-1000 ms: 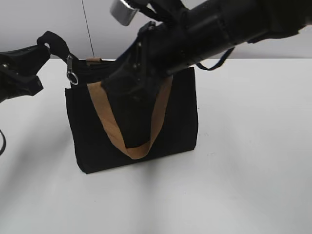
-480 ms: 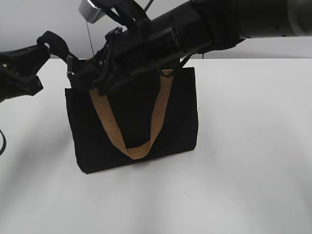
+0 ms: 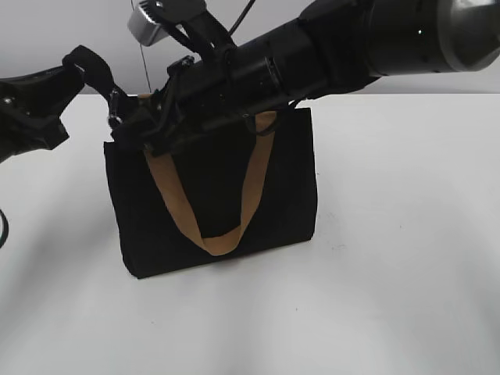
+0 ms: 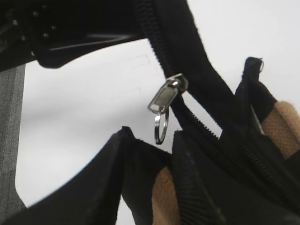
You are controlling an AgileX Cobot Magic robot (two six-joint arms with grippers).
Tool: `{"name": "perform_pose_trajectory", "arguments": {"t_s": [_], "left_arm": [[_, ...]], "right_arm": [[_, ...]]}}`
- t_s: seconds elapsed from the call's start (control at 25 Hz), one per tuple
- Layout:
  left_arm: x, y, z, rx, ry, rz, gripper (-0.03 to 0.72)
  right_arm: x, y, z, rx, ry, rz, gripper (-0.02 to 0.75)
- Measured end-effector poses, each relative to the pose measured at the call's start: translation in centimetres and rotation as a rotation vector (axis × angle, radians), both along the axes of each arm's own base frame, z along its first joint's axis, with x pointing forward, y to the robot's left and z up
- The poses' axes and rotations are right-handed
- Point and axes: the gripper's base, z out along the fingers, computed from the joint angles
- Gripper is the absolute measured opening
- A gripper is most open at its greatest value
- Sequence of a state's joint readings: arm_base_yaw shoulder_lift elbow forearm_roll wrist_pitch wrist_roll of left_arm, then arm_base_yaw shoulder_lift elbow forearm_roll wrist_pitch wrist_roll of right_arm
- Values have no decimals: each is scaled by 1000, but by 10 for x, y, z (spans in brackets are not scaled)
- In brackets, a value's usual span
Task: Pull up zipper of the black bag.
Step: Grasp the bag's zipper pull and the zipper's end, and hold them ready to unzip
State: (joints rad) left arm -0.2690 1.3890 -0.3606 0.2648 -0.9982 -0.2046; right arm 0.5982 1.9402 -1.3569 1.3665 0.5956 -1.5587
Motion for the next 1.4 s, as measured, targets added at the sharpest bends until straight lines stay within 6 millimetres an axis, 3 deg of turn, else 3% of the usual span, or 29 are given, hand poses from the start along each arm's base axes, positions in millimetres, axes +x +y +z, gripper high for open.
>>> {"name": "perform_pose_trajectory", "arguments": {"t_s": [0.44, 1.0, 1.2, 1.4], "left_arm": [[-1, -2, 1, -7, -6, -20, 13], [-1, -2, 1, -9, -6, -19, 13], [0, 0, 0, -5, 8, -10, 13], [4, 12, -16, 62, 163, 69, 13]], "right_arm": [[5, 2, 0, 63, 51, -75, 272], [8, 3, -9, 59, 67, -91, 2], [8, 3, -8, 60, 65, -88, -1], [4, 0, 4, 48, 30, -71, -1]]}}
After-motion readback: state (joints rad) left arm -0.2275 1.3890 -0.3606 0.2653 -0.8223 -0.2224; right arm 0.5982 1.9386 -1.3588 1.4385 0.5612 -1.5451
